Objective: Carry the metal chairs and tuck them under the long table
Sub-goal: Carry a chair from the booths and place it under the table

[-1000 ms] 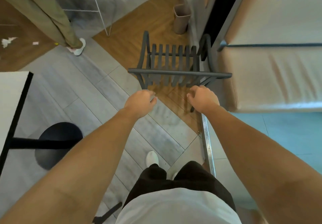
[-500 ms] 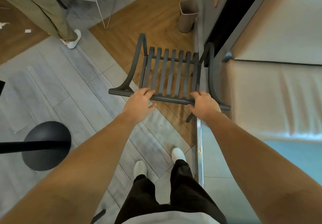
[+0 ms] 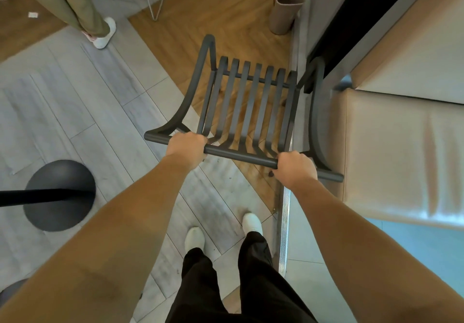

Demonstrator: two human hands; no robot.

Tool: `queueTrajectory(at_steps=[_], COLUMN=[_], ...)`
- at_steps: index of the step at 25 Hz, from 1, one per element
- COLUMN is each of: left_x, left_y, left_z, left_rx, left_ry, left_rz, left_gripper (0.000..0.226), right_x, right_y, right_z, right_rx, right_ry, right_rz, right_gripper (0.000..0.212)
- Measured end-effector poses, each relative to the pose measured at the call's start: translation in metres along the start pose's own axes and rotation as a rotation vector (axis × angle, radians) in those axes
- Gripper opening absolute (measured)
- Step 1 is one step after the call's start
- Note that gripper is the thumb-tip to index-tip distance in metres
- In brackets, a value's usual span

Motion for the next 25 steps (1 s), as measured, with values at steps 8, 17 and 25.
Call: queueTrajectory(at_steps=[8,17,25], left_x=[-0.007,-0.047,-0.088], left_y=[0.004,-0.006,-0.003], left_z=[-0.014,-0.074,-0.152], left_rx=[0.056,0.214,0.420], left_ry=[0.008,0.016,0.036], left_rz=[0.019,-0.077,-0.160], left_gripper=[0.025,0.025,0.023], right_x=[0.003,0.000,-0.012], right_y=[-0.002,-0.027,-0.060], right_z=[-0.004,-0.015,-0.037], right_rx=[0.057,0.213,0.365], right_ry=[-0.031,-0.084,-0.128], right_rz=[-0.021,-0.115,-0.230], right_gripper=[0.019,0.023,0.038])
Point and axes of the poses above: each hand's wrist, its own z-axis towards the middle knuckle, its own x-axis out of the back of the hand, y = z × x, the point moved 4 cm from there along z, towards the middle knuckle, and after that the axes turned 4 degrees about y, right-handed, at the moved point
